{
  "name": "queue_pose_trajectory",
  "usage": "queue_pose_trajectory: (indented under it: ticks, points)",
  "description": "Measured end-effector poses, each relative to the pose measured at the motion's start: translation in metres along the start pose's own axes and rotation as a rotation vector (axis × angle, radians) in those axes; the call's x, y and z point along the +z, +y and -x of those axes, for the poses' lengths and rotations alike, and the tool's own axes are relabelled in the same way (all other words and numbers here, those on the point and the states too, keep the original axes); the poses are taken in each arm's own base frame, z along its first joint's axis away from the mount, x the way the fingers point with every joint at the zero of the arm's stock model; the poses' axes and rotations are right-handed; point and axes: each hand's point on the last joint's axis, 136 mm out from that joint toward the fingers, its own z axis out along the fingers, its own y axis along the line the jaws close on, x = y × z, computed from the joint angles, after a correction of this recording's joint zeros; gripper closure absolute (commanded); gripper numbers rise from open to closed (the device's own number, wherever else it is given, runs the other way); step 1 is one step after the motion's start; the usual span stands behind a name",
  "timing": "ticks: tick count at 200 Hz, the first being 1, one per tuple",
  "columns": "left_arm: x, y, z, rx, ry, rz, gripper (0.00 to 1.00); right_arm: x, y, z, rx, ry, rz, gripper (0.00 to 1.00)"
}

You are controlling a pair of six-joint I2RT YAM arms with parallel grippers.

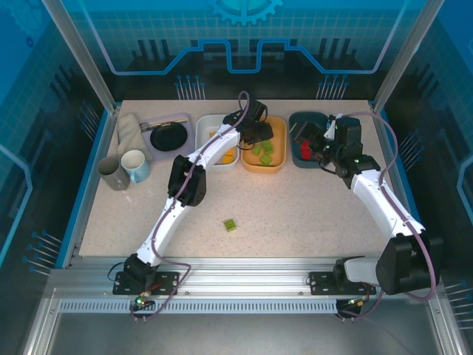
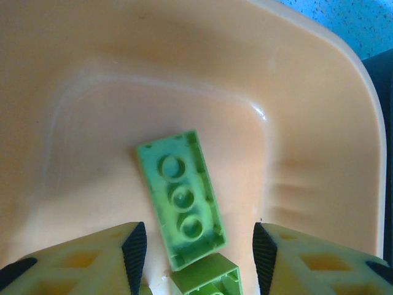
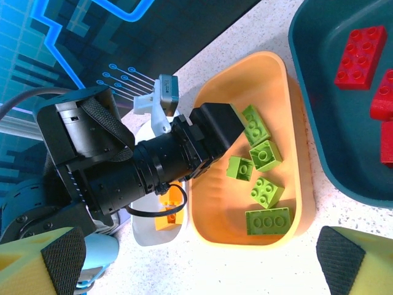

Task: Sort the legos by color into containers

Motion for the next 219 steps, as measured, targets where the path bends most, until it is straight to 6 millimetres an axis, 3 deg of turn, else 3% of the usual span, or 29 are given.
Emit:
queue_pose_trajectory:
  ticks: [34,56,89,112,129,142,177,219]
  points:
    - [-0.009,-0.008,0.005,-0.015,-0.012,-0.016,0.42,-0.006,-0.002,-0.007,-0.052,0.019,-0.018,0.00]
    - [-0.034,-0.019,0.014,-0.042,-0.028,-0.031,0.40,-0.016,0.008,-0.016,-0.145,0.034,-0.013,0.01]
    - [-0.115,-0.037,0.027,-0.090,-0.063,-0.055,0.37,-0.027,0.035,-0.057,-0.396,0.120,0.014,0.04]
    - [-0.185,-0.033,0.018,-0.117,-0.079,-0.061,0.33,-0.030,0.048,-0.105,-0.588,0.226,0.031,0.07]
    - [-0.234,-0.010,-0.005,-0.137,-0.078,-0.052,0.28,-0.033,0.053,-0.139,-0.713,0.303,0.041,0.08]
    - [-0.260,0.014,-0.026,-0.160,-0.071,-0.036,0.22,-0.035,0.059,-0.167,-0.792,0.361,0.060,0.10]
    - [-0.300,0.100,-0.108,-0.220,-0.002,0.069,0.14,-0.027,0.049,-0.247,-0.962,0.572,0.037,0.12]
    - [-0.340,0.156,-0.186,-0.256,0.035,0.078,0.14,-0.005,0.023,-0.316,-1.057,0.809,-0.117,0.12]
